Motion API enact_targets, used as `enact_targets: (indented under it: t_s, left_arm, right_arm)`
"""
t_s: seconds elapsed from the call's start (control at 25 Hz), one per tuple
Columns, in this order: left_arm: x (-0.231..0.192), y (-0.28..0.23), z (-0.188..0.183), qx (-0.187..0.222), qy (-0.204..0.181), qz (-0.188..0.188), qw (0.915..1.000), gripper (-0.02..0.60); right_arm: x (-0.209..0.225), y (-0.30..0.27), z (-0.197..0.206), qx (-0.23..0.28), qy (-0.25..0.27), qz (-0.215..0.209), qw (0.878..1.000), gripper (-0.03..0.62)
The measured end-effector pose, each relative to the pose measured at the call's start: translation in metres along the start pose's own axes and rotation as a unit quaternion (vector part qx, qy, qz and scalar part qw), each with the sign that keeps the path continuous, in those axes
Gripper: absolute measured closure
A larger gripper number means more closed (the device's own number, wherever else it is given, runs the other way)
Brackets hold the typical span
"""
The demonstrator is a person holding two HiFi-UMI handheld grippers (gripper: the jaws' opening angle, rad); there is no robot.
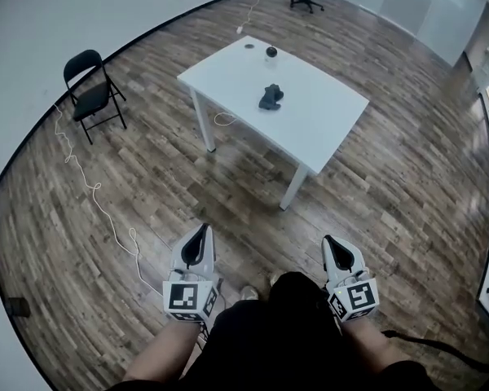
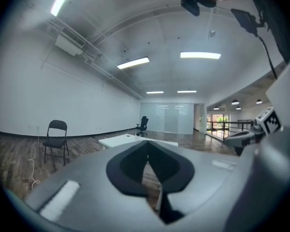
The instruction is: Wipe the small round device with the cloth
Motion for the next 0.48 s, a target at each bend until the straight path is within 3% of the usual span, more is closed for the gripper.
enact_targets:
  t_s: [0.2, 0.48]
  left_arm:
    - [-0.019, 0.0, 0.006, 0.0, 0.005, -0.022, 0.9997, 0.574]
    - [-0.063, -0.007, 0.017, -0.014, 0.012, -0.07, 0.9974, 0.574]
  right_arm:
    - [0.002, -0.03, -0.004, 0.005, 0.004, -0.01, 1.0, 0.592]
    - [-0.009, -0.1, 0.001, 0.008, 0.003, -0.059, 0.998, 0.592]
Point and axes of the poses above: the fingertips, and each gripper's own axes: y backward along the fingers, x to its right, z out of its underside, the point moved 6 cm from there along y, backward along the fingers, and after that the axes turned 1 degree about -x, right-handed, at the moved point
